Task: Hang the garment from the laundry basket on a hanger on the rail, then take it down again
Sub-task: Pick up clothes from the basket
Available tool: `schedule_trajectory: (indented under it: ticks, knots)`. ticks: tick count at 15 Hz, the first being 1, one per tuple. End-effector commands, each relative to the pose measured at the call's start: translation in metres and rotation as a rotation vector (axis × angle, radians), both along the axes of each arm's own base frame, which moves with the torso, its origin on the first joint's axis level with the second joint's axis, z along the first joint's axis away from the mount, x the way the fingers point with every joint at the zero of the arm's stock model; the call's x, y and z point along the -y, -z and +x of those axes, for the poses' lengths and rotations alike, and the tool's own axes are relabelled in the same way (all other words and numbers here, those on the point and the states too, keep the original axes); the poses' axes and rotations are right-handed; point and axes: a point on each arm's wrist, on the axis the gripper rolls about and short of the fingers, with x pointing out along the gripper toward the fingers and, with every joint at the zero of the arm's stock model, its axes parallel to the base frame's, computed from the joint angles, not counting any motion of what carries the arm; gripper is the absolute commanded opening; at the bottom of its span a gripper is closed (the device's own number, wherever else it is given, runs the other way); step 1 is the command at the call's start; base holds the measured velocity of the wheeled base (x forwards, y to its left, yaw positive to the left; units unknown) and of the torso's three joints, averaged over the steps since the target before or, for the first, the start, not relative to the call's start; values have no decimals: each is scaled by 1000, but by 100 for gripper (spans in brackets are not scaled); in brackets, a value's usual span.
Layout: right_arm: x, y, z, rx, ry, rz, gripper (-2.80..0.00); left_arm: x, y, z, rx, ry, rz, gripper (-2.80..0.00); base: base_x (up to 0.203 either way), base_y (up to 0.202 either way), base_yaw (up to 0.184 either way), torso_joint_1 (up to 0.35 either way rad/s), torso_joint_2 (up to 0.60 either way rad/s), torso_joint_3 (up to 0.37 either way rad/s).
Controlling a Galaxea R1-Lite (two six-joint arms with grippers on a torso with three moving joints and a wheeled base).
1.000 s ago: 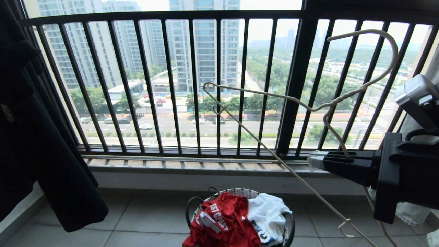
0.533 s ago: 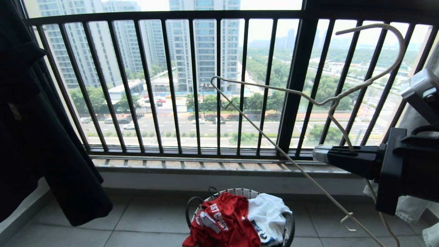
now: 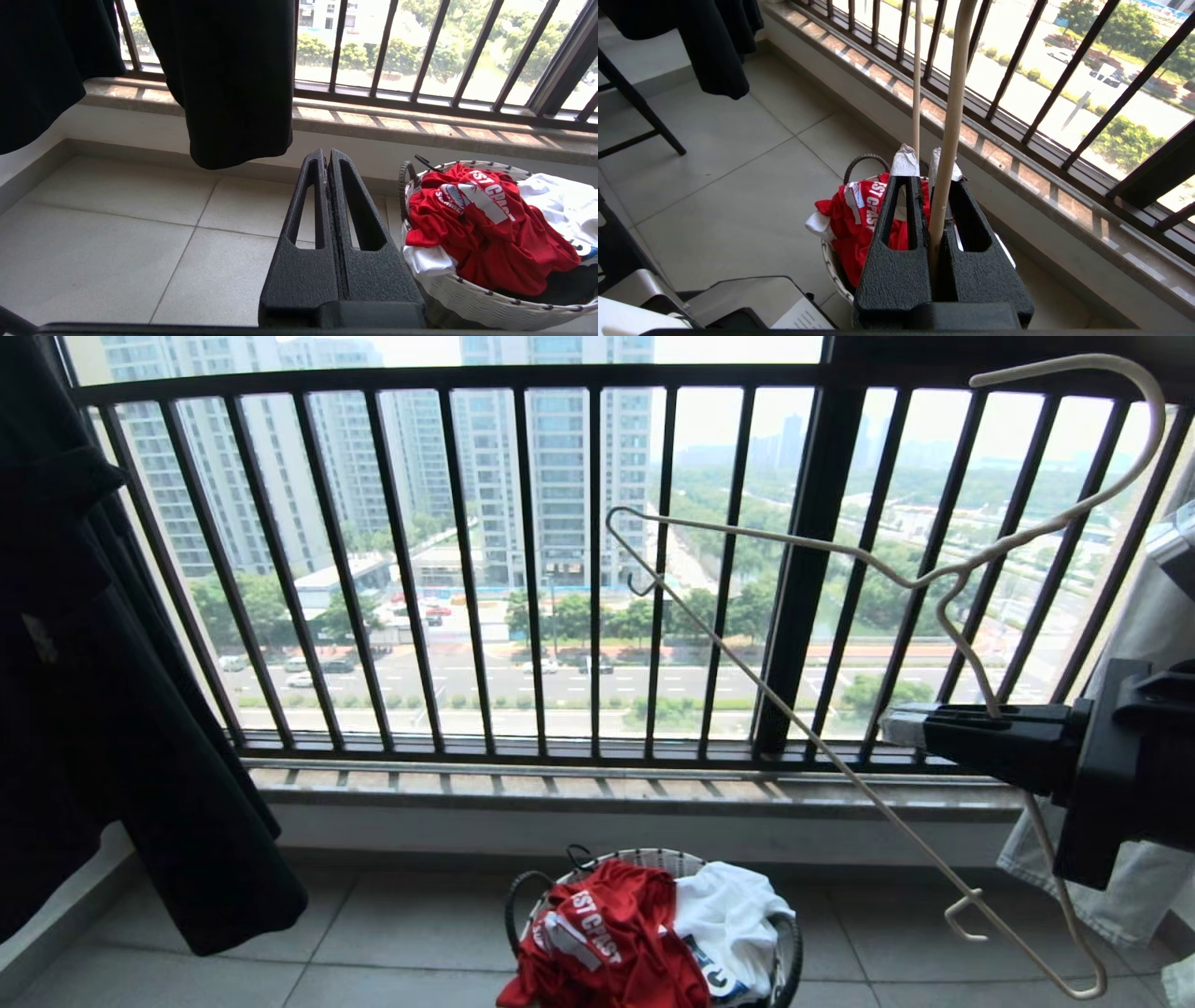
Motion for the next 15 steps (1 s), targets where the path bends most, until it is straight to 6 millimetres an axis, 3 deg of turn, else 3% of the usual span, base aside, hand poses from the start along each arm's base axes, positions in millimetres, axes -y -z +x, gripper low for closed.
schedule_trajectory:
  ticks: [1,7,15]
  knots:
    - [3,0,2,0,19,-1,-280,0,0,0,-1,-1,-1,-280,0,0,0,0,0,0]
    - [5,-1,4,5,35,1,-280,0,0,0,-1,-1,2,-280,0,0,0,0,0,-4]
    - [3,3,6,2,17,-26,-280,0,0,0,-4,-1,2,-280,0,0,0,1,2,-178]
